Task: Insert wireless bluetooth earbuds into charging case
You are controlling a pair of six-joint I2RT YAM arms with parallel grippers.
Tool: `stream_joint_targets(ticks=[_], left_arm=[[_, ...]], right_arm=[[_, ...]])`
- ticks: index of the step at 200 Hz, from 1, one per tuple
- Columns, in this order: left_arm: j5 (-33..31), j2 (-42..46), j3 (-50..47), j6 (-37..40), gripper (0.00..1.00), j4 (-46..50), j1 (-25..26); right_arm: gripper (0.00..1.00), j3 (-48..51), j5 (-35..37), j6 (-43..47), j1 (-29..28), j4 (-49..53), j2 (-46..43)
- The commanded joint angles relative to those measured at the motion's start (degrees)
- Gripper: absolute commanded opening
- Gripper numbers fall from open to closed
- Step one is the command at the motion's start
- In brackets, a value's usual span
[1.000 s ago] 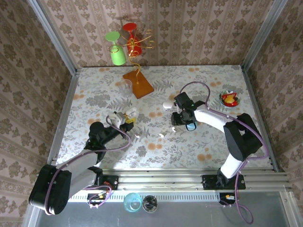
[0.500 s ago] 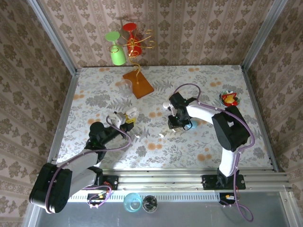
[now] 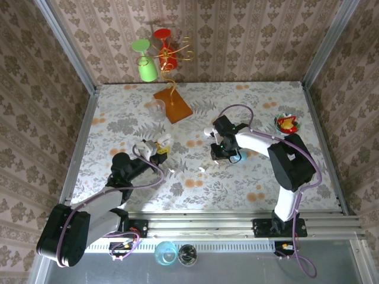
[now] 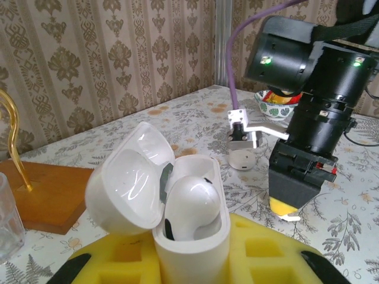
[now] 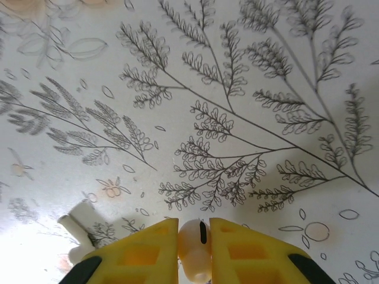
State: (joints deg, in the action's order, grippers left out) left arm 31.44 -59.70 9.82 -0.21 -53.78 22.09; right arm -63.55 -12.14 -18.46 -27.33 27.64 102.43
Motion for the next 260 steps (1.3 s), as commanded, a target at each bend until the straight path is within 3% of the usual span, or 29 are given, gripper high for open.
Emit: stream_joint_targets(ticks=[1,31,65,121,179,260], left_arm=[[-0.55,-1.08,0.43,-0.24,0.00,-4.29,1.11],[-2.94,-3.97,1.60,-0.28,0.00,-7.01,5.37],[-3.15,-8.38,2.67,-3.94,0.00,-13.47,6.19],[-4.52,-14.43,6.36,-4.98,0.00,-17.80,10.69],[-4.48,-19.78,10.87,-4.60,0.00,-19.28,14.50],[-4.37,-20.38,11.84,-4.72,0.00,-19.43,15.47]], right_arm=[[0.18,4.64,-3.28,-3.82,1.55,-10.39,-7.11],[0.18,10.58,-6.21,-8.58,2.79,-23.06,-14.89],[0.18,17.14,-6.83,-12.66,2.80,-37.44,-23.15],[0.17,23.61,-10.06,-17.08,2.70,-54.03,-32.42],[0.16,22.84,-13.35,-16.04,-1.82,-61.22,-32.66],[0.15,19.52,-13.18,-15.59,-5.89,-63.72,-26.44]])
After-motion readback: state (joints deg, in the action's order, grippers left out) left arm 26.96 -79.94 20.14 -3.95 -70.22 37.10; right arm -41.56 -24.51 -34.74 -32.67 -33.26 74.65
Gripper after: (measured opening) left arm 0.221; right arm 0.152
